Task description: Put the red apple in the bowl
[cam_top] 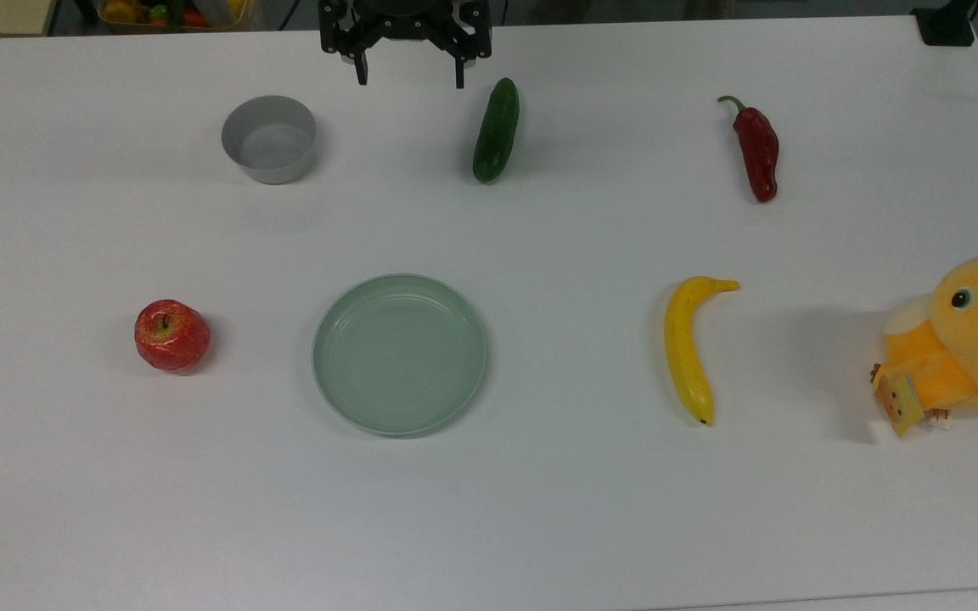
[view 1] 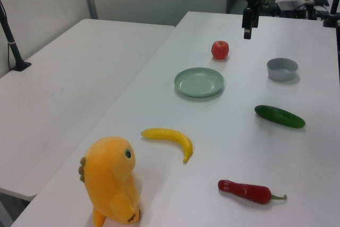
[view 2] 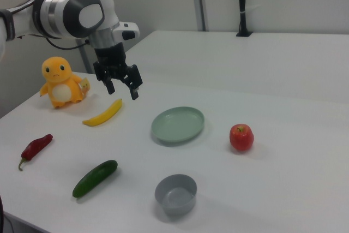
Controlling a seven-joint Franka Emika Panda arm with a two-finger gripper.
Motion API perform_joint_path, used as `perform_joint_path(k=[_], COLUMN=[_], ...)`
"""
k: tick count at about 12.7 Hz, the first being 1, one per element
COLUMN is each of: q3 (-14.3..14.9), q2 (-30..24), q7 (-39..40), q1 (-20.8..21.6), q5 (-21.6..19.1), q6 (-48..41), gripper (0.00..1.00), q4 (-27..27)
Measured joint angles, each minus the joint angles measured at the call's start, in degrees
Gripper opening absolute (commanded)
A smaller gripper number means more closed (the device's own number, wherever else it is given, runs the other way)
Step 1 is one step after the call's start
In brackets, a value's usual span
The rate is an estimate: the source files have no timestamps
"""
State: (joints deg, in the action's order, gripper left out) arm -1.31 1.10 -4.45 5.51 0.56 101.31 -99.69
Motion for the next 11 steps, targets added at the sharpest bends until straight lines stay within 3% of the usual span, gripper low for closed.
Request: perform_joint_path(k=[11], q3=[0.0], q2=[-2.5], q7=[0.0], q1=[-0.6], q5=[0.0], q6=[0.0], gripper=[1.00], q4=[-0.7])
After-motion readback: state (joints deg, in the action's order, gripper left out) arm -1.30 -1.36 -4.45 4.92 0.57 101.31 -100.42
